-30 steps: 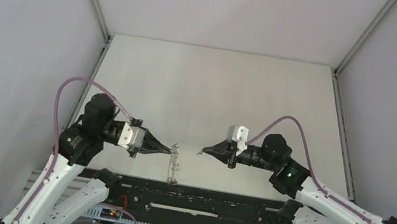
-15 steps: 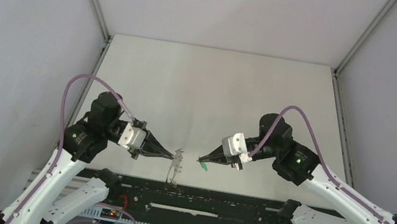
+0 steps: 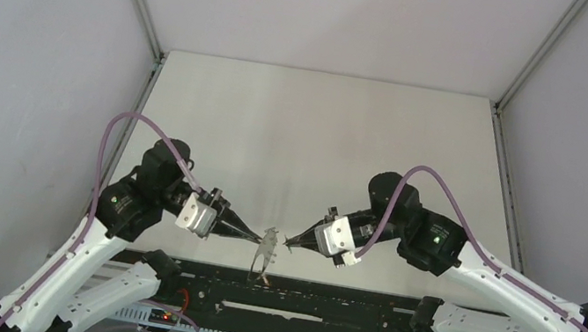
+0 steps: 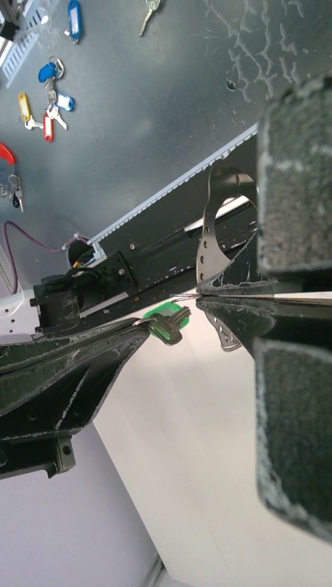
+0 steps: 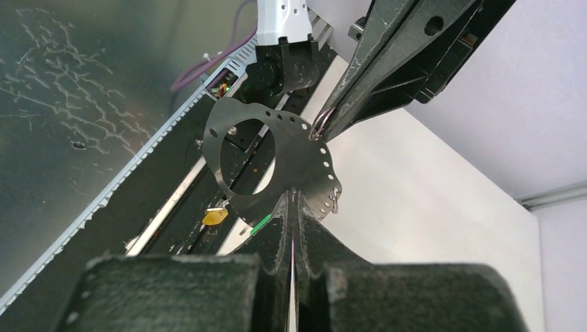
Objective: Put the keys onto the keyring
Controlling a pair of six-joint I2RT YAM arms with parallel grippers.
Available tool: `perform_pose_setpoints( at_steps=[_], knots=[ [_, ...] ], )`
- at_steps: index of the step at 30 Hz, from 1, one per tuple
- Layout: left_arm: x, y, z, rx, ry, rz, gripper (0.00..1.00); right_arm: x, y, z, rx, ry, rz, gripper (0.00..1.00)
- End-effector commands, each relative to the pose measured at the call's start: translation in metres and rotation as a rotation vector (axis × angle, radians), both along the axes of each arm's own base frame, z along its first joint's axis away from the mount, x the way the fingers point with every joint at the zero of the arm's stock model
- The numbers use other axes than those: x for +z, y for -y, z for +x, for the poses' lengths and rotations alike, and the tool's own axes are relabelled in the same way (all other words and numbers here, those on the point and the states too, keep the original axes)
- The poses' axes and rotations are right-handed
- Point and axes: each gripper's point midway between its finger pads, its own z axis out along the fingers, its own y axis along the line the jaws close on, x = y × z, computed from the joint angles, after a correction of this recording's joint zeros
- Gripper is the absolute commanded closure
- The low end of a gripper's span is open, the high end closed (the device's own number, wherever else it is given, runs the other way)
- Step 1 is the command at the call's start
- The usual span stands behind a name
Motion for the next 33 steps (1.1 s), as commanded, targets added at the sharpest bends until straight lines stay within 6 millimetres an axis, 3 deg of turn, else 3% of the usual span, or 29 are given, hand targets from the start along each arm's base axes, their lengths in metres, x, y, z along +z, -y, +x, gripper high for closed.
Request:
perform_pose_setpoints(
  at_steps=[1,12,33],
  knots=[
    [0.025,0.002,-0.009,-0.05,0.082,-0.057,1.0,0.031,-0.006,0.002,-0.011,0.11,0.095,1.0],
    [0.034,0.006,-0.006,-0.048,0.021,-0.066,1.0,0.044,-0.016,-0.004,-0.001,0.164,0.158,1.0],
    [0.031,0.007,-0.003,-0.017,0.007,-0.058,1.0,0.053,-0.024,-0.007,-0.005,0.198,0.198,1.0]
  ],
)
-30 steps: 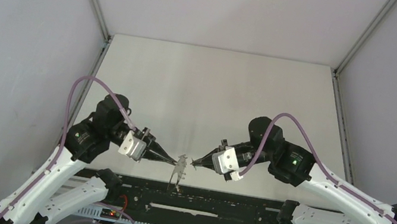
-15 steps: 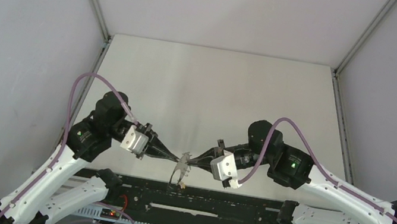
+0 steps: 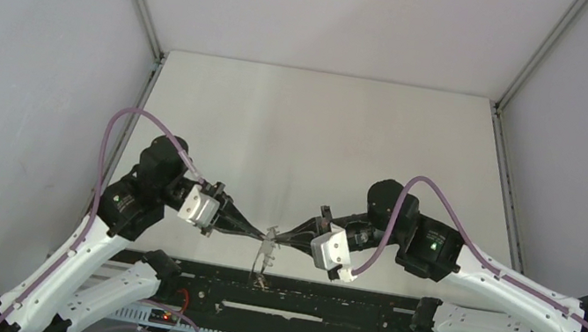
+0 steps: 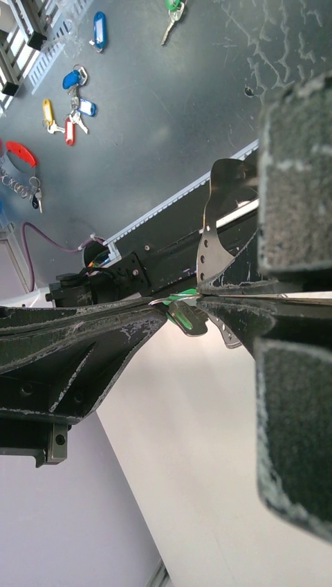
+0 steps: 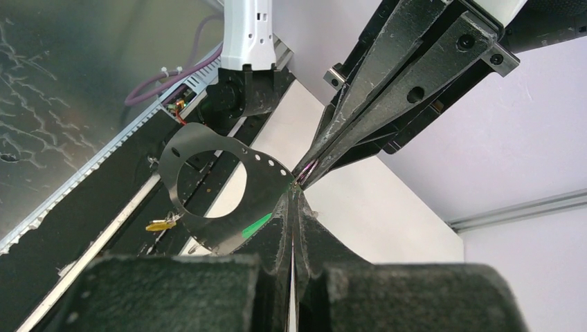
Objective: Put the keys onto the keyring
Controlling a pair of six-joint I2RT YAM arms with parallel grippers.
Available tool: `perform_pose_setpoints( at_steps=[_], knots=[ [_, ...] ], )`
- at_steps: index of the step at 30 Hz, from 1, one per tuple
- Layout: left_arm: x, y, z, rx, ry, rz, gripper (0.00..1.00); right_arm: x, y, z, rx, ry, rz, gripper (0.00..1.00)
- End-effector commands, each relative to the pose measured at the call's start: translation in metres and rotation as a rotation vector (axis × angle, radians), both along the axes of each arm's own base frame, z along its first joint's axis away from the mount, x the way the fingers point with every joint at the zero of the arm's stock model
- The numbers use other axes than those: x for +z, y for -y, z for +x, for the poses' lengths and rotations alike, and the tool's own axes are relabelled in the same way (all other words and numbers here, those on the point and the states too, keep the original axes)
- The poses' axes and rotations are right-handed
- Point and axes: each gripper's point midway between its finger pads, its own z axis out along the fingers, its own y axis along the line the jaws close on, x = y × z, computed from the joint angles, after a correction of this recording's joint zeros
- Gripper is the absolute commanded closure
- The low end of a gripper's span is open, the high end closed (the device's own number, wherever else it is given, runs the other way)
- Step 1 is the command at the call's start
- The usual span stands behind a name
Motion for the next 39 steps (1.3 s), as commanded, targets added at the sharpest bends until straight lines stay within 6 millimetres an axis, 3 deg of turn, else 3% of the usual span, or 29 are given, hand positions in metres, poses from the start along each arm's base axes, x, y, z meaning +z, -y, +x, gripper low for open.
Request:
perform_pose_setpoints(
  at_steps=[1,39],
  knots=[
    [0.018,0.0,-0.002,-0.008,0.057,-0.044,1.0,0.03,-0.005,0.001,-0.004,0.049,0.086,1.0],
    [0.016,0.003,0.007,0.044,0.02,-0.028,1.0,0.029,-0.004,-0.009,0.03,0.085,0.066,1.0]
  ],
)
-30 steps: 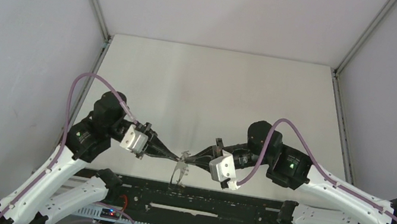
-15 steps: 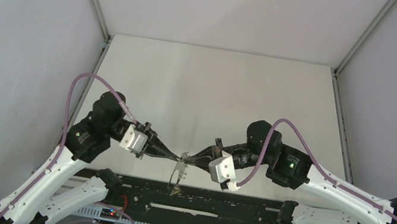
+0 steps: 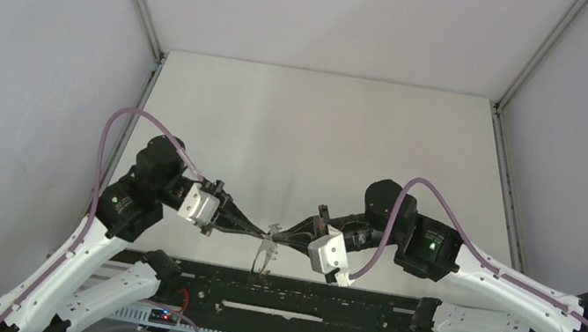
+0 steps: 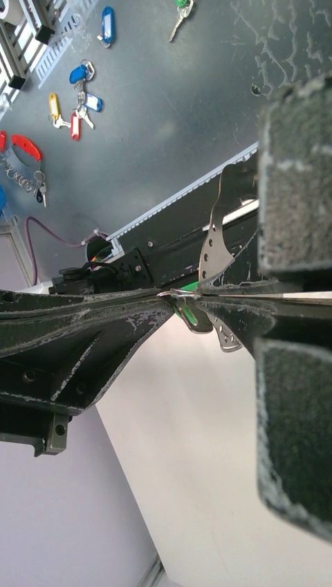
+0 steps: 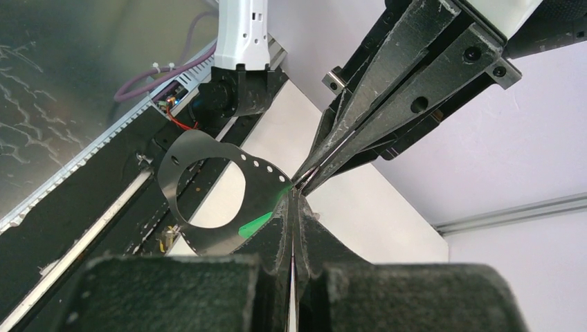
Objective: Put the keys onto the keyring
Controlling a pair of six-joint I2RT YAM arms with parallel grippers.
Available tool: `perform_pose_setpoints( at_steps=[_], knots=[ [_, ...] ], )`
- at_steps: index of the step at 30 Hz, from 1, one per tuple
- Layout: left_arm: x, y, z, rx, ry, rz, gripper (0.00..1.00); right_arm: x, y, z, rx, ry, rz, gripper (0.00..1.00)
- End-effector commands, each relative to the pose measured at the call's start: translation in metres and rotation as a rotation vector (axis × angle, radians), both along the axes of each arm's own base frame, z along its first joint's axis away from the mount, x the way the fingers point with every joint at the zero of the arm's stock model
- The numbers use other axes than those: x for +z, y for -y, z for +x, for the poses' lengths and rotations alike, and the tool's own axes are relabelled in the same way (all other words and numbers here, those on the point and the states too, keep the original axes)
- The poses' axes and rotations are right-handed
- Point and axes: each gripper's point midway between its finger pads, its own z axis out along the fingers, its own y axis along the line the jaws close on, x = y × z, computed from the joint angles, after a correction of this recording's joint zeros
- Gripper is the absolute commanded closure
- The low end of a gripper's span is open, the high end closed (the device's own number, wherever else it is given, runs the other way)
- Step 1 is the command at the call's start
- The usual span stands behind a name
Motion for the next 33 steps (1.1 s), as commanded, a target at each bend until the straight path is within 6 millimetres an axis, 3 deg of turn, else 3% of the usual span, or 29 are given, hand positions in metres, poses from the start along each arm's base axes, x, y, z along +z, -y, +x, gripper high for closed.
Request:
perform_pose_setpoints(
  at_steps=[1,33],
  knots=[
    [0.01,0.003,0.006,0.022,0.019,-0.018,1.0,0.026,0.001,-0.008,0.024,0.045,0.055,1.0],
    [0.012,0.004,0.004,-0.005,0.038,-0.027,1.0,0.018,-0.014,0.005,-0.027,0.011,0.025,1.0]
  ],
)
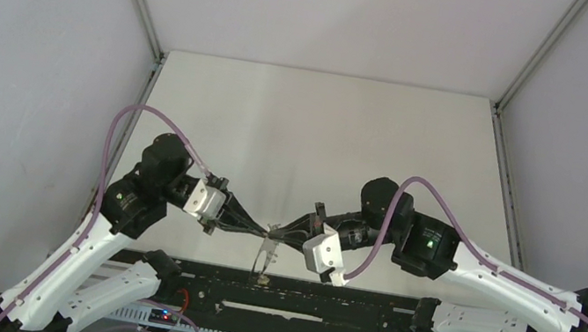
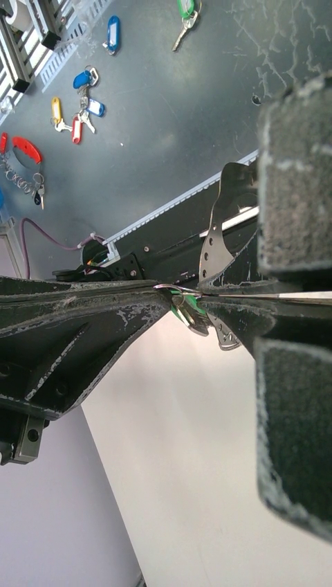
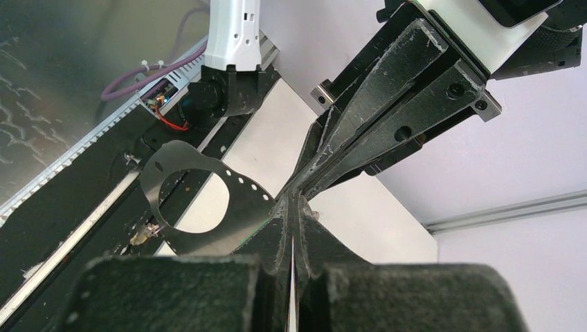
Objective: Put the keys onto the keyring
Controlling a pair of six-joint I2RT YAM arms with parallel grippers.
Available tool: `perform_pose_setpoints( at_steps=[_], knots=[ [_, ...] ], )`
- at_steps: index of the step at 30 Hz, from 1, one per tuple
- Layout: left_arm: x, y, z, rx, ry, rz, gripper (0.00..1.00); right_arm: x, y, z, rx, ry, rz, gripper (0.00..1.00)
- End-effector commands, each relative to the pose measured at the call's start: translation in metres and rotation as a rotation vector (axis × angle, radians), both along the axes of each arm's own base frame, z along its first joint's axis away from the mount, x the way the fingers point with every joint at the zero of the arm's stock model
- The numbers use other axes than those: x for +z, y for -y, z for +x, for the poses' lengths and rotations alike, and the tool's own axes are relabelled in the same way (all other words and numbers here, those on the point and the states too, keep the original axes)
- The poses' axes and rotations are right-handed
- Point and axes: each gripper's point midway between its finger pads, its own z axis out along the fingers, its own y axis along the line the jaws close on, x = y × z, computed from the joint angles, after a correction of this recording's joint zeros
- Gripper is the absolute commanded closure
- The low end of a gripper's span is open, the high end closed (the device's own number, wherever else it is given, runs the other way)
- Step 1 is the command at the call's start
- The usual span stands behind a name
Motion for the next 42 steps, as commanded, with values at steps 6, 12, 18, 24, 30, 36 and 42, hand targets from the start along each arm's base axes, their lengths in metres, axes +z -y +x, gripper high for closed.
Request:
perform_pose_setpoints(
  at_steps=[6,12,18,24,30,36,42],
  knots=[
    [0.017,0.001,-0.001,-0.019,0.089,-0.053,1.0,0.012,-0.016,0.01,-0.039,-0.058,0.007,1.0],
    [0.017,0.0,-0.002,-0.015,0.096,-0.056,1.0,0.011,-0.02,0.019,-0.072,-0.092,0.003,1.0],
    [0.017,0.0,-0.003,-0.015,0.102,-0.058,1.0,0.008,-0.021,0.027,-0.111,-0.101,-0.007,1.0],
    [0.016,-0.001,-0.004,-0.013,0.101,-0.057,1.0,0.005,-0.022,0.039,-0.164,-0.135,-0.011,1.0],
    [0.015,-0.002,-0.005,-0.019,0.098,-0.058,1.0,-0.002,-0.019,0.051,-0.219,-0.185,-0.056,1.0],
    [0.016,-0.001,-0.004,-0.018,0.1,-0.06,1.0,-0.005,-0.016,0.054,-0.24,-0.244,-0.07,1.0],
    [0.024,0.001,0.001,0.013,0.098,-0.084,1.0,0.002,-0.017,0.059,-0.278,-0.334,-0.055,0.88]
  ],
)
